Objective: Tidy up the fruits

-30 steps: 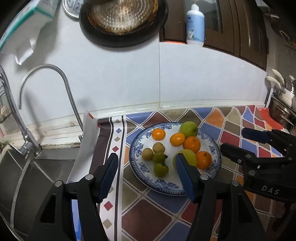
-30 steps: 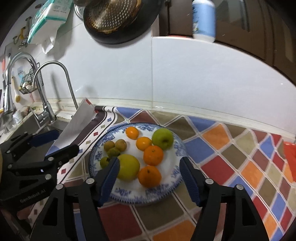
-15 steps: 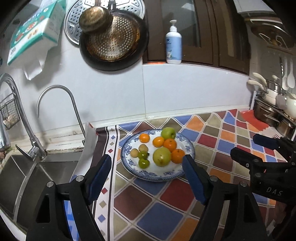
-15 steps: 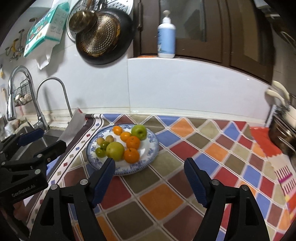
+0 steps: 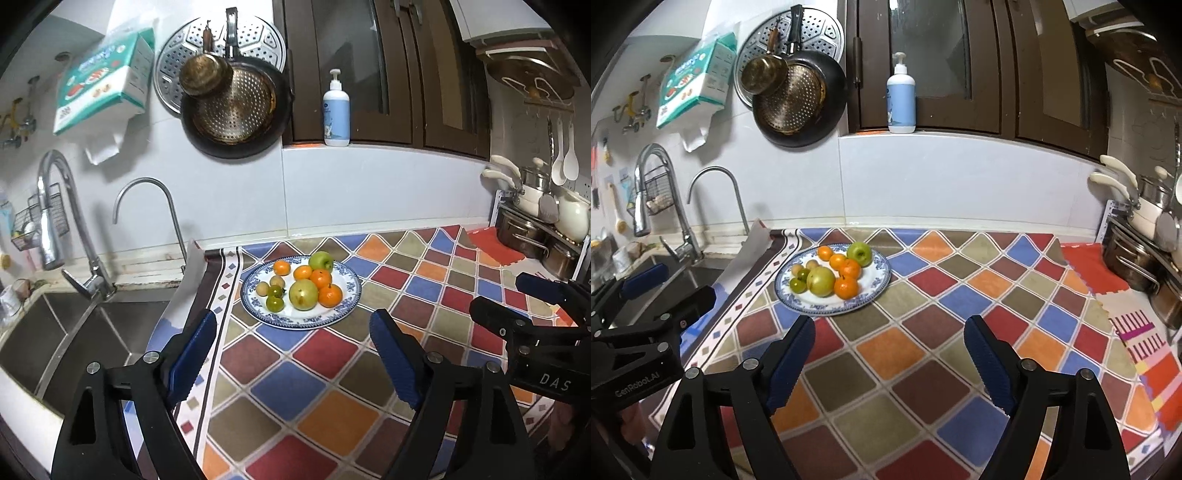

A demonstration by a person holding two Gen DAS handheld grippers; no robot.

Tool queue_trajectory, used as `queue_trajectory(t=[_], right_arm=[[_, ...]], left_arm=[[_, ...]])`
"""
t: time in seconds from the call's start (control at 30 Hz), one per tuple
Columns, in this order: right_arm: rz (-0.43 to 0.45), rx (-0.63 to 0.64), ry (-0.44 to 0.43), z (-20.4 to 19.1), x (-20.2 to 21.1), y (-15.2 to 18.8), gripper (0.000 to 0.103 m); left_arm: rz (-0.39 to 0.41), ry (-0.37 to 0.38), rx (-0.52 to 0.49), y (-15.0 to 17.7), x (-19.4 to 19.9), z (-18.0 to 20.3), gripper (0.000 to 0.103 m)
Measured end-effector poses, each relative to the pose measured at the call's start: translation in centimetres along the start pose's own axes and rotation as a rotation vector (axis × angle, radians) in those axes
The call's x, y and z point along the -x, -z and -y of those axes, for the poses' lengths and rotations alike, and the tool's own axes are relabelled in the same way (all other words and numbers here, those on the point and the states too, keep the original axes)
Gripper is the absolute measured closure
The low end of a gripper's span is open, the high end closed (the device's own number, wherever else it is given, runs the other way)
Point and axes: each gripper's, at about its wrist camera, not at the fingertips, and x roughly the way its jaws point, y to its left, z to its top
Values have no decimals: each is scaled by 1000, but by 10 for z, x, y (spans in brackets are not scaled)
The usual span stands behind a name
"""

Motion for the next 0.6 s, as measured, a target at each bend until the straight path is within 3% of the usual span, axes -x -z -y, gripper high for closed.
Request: queue_trajectory(t=[0.6], right_arm=[[40,24,-27,14,84,34,17]], left_arm=[[53,-52,8,27,85,28,7]])
